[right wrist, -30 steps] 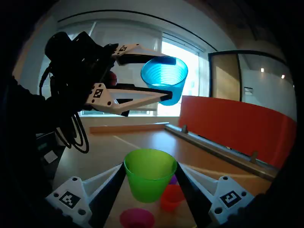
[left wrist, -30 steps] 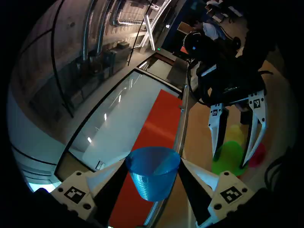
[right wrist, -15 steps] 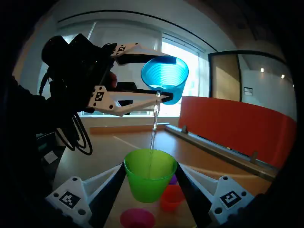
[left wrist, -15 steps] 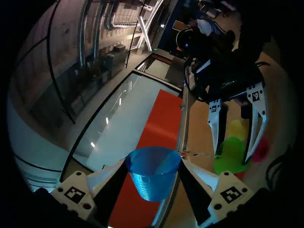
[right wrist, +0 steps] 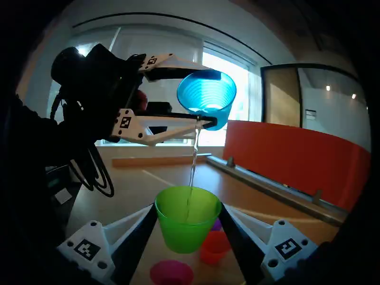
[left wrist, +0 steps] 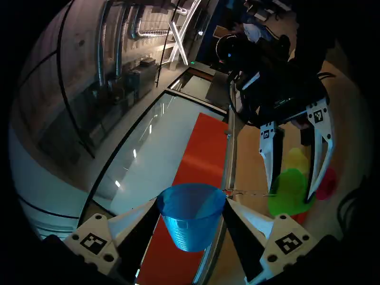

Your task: Pour water

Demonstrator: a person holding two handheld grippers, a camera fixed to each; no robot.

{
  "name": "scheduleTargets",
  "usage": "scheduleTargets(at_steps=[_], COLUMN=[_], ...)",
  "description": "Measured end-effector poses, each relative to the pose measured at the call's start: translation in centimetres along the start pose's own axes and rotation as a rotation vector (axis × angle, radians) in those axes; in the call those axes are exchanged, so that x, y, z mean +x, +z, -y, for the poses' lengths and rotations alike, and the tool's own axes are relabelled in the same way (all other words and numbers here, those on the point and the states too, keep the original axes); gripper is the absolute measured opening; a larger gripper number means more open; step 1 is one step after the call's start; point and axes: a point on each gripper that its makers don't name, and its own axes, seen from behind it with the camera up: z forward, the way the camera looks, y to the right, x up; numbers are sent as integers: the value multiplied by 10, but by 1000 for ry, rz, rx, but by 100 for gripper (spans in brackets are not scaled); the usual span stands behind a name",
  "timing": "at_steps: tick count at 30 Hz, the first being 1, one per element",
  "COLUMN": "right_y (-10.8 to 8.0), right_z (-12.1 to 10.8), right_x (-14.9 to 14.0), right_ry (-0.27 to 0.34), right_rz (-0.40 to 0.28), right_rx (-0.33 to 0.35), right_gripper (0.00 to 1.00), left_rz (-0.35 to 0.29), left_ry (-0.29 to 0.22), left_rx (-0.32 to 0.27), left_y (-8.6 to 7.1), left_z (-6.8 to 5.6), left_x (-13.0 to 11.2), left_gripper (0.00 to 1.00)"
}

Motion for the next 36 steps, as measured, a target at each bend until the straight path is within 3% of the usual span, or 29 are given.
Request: scheduleTargets(at_steps=[17,36], right_y=[-3,0], right_z=[-1,-2], right_x=[1,0], right_ry=[-6,-6], right_rz=[3,-4], right_rx=[-3,-5], right_gripper=[92,92], left_rz=[-6,-10], left_ry=[30,68], left_rx=[3,9], left_y=[-1,-1], left_z=[-1,7], left_x=[3,5], left_gripper=[87,87])
